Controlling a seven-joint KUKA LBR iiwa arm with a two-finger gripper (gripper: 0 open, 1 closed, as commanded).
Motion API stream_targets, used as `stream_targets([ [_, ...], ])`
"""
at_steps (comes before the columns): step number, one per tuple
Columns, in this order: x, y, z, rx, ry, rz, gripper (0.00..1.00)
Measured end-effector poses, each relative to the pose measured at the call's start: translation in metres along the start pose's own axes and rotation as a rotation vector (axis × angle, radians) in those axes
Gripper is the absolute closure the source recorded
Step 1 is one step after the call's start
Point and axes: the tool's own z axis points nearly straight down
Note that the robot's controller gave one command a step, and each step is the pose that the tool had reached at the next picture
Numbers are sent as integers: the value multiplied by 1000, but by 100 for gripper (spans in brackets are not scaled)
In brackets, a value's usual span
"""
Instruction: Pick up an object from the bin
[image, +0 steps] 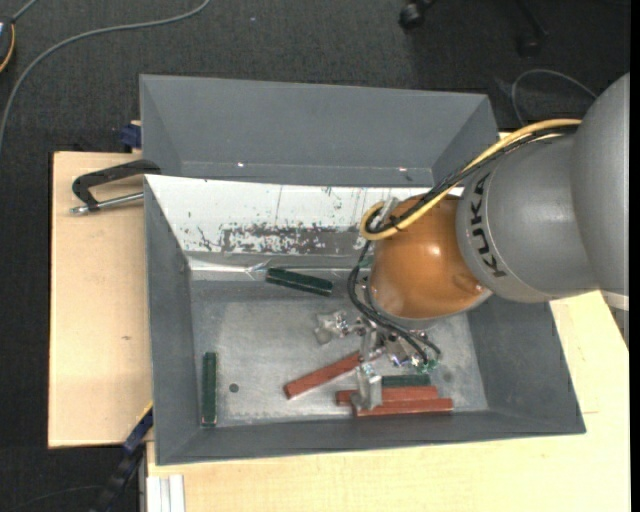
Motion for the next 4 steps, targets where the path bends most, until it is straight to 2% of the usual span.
stream_targets([
  [1,-2,0,-2,1,-7,1,100],
  [2,-1,0,0,0,-5,1,0],
  [3,-1,0,-1,0,-6,1,100],
  [4,-1,0,0,0,-5,1,0],
])
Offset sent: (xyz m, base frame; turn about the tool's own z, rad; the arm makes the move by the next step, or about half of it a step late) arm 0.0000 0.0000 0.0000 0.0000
